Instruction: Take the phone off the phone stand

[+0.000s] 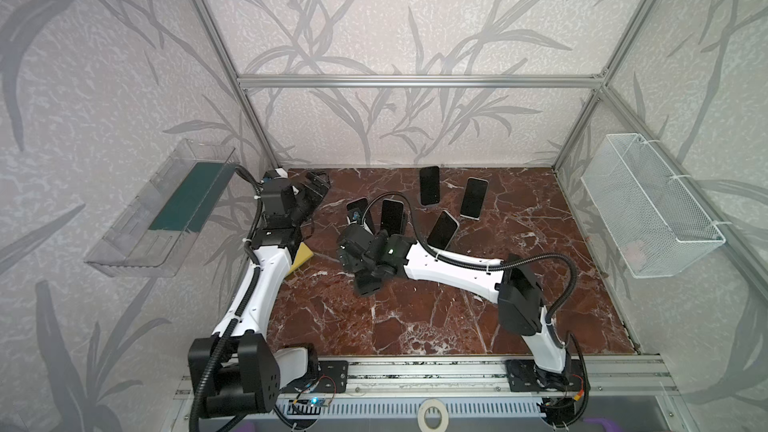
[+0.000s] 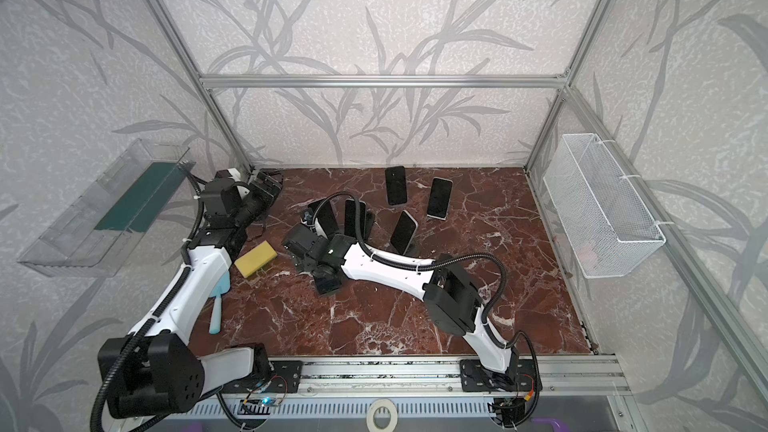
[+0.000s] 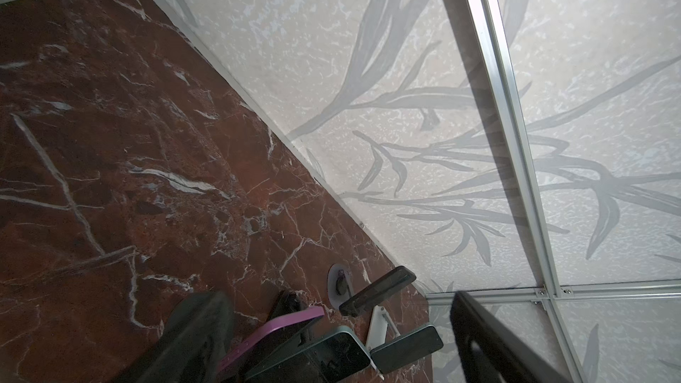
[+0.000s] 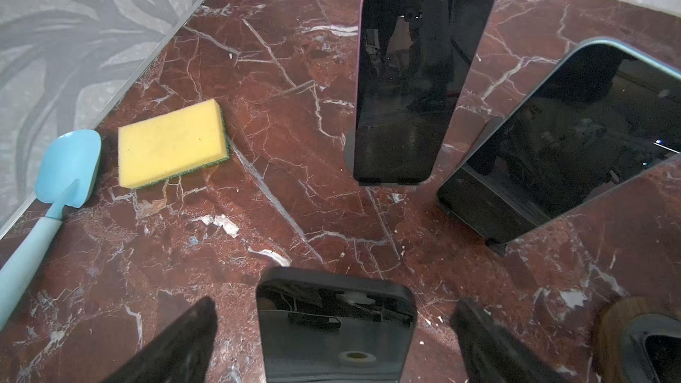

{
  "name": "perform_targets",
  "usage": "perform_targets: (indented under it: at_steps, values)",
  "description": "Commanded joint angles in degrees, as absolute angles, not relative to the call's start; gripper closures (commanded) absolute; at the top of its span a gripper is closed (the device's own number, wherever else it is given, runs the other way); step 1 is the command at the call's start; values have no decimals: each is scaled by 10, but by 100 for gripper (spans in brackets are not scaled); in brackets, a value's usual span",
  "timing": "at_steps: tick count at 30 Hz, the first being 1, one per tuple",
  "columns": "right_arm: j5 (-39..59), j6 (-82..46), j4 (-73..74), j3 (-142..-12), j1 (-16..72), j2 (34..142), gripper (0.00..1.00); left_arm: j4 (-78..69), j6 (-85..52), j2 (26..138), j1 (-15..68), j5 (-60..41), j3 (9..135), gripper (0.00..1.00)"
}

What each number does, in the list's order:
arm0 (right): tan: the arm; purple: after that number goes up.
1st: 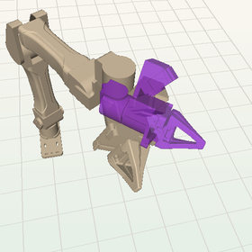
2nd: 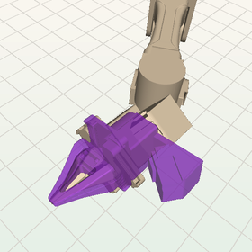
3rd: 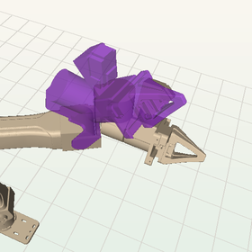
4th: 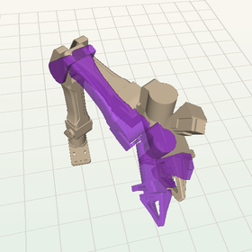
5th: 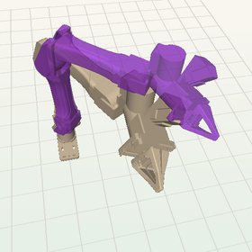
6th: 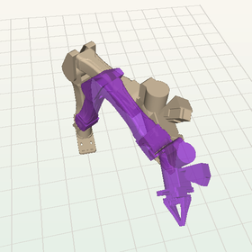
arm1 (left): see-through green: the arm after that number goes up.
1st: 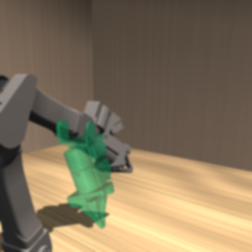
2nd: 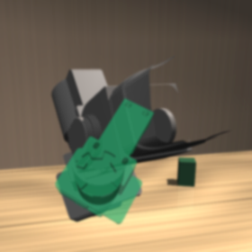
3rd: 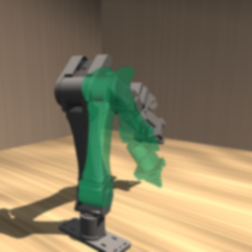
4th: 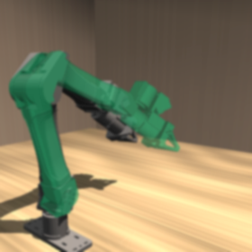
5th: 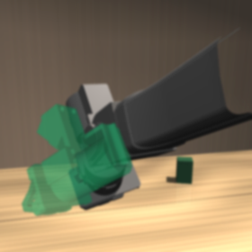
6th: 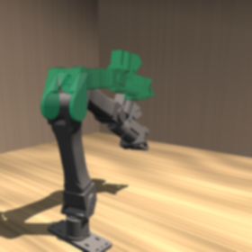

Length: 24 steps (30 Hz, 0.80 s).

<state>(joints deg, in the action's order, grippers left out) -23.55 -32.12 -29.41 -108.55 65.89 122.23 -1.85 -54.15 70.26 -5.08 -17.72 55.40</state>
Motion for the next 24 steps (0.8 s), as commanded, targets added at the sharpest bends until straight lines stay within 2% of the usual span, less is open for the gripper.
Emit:
perform_targets:
  at_steps: [1, 24]
  values:
    - [-250, -329, -285, -1080, 660, 1232, 1, -34, -553, 705, -55, -187, 550, 6]
    - [-255, -336, -239, -1049, 658, 1239, 7, -71, -598, 728, -65, -222, 539, 10]
